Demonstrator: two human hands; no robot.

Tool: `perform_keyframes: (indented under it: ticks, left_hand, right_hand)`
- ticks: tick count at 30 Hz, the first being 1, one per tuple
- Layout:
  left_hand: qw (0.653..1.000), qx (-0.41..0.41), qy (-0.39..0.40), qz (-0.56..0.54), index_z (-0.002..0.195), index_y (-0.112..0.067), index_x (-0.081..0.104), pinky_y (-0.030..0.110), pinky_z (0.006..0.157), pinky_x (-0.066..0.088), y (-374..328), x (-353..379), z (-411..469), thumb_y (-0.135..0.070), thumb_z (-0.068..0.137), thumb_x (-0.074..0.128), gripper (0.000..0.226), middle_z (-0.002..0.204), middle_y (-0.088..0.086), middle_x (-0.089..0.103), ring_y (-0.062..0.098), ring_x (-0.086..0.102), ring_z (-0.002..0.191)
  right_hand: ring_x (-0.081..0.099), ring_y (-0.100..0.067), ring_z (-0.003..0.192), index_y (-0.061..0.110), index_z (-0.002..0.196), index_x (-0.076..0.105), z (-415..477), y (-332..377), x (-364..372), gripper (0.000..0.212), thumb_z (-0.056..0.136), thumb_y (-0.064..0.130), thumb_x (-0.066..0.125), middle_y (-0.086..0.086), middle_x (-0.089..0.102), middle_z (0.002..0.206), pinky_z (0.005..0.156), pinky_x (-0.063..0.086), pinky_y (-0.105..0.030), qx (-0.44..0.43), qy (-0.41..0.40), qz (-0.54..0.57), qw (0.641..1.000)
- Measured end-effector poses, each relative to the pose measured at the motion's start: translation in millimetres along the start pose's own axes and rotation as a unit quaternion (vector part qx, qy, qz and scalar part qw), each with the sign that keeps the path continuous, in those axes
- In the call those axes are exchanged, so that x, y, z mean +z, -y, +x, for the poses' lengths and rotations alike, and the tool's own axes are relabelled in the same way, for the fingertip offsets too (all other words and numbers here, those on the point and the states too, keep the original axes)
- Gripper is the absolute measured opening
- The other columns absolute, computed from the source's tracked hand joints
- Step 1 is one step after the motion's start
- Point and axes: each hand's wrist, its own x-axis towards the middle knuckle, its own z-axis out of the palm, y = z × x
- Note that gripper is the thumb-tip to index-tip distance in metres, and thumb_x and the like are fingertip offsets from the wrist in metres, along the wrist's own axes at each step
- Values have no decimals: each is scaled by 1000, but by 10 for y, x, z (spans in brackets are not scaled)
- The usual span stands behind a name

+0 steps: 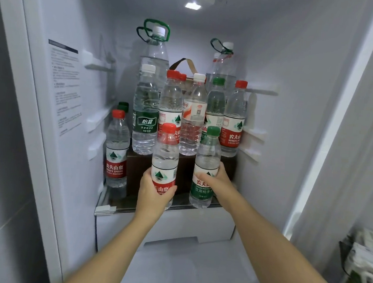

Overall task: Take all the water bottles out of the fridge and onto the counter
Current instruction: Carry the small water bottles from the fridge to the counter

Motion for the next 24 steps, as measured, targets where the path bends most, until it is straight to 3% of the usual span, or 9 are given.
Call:
perform_keyframes:
  ticks: [2,5,10,14,18,24]
  left_hand:
    - [999,8,-28,29,131,-12,44,25,82,42,-17,39,-2,-22,63,90,82,116,-3,46,11,48,103]
    - [998,4,-30,47,127,-11,45,26,79,41,19,55,17,-24,58,92,84,114,-1,50,11,49,99]
    - [998,-43,-18,37,126,-17,40,25,71,42,62,52,20,-32,60,91,84,110,-3,59,12,52,91]
    - [999,-31,-3,18,131,-16,41,13,68,39,110,20,32,-26,61,90,86,111,-8,53,10,53,95]
    - [998,-50,39,14,134,-19,39,26,76,43,149,-13,75,-24,67,86,82,107,-8,56,12,54,93]
    - [999,-30,25,-2,123,-24,47,18,71,42,186,43,95,-27,60,90,76,107,-10,58,9,56,94]
  right_hand:
    - [61,-8,103,36,116,45,-33,-20,17,51,81,16,77,7,64,115,80,50,-27,-4,8,10,1000]
    - [57,-4,106,34,126,41,-85,-91,54,63,79,16,80,11,60,116,80,48,-23,-18,3,-28,999]
    - [57,-10,109,29,125,38,-103,-167,78,67,77,11,81,9,58,115,90,48,-28,-18,-15,-74,997]
    - [56,-13,116,28,130,39,-136,-183,43,70,76,14,81,4,58,123,93,48,-30,-17,3,-88,996]
    - [57,-12,111,24,136,35,-198,-197,161,80,74,15,84,5,57,122,92,49,-30,-30,-52,-75,995]
    - [59,-17,112,17,132,46,-188,-220,234,68,75,15,83,-2,62,122,98,50,-37,-42,-92,-93,991]
